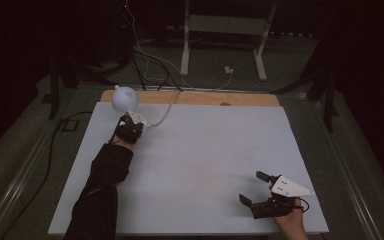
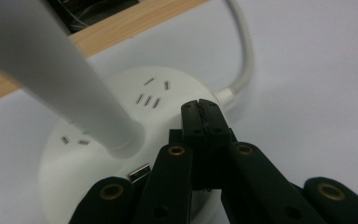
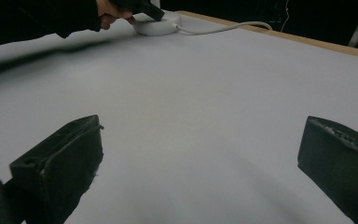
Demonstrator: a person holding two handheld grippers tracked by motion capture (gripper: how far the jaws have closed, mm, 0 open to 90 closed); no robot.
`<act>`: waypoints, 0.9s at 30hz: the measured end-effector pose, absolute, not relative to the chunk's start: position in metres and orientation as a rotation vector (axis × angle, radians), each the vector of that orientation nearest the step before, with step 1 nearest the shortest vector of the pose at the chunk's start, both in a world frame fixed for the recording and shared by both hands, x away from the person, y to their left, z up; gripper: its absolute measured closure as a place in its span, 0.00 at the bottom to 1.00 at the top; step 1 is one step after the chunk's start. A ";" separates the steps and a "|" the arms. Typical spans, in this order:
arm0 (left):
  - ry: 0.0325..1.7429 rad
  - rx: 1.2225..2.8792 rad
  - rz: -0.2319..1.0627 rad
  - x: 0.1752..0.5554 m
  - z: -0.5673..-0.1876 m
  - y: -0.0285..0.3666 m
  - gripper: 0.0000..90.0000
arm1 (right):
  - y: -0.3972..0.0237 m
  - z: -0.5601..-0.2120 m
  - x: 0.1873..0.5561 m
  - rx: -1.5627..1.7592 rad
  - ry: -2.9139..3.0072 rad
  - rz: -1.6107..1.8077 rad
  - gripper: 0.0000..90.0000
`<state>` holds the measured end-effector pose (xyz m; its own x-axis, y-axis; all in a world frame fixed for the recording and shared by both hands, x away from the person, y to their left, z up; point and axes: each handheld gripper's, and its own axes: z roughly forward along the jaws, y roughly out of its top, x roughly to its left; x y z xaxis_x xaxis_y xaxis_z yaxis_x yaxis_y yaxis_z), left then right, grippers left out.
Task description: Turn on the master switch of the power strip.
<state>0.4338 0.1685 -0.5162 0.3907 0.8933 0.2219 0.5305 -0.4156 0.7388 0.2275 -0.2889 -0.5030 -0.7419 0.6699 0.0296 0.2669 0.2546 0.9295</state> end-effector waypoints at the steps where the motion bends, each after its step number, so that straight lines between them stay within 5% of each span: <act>1: 1.223 2.076 0.829 0.434 -0.516 0.169 1.00 | -0.289 -0.503 0.228 0.856 2.160 1.487 0.00; 27: 1.221 2.031 0.808 0.432 -0.493 0.178 1.00 | -0.290 -0.503 0.228 0.865 2.157 1.486 0.00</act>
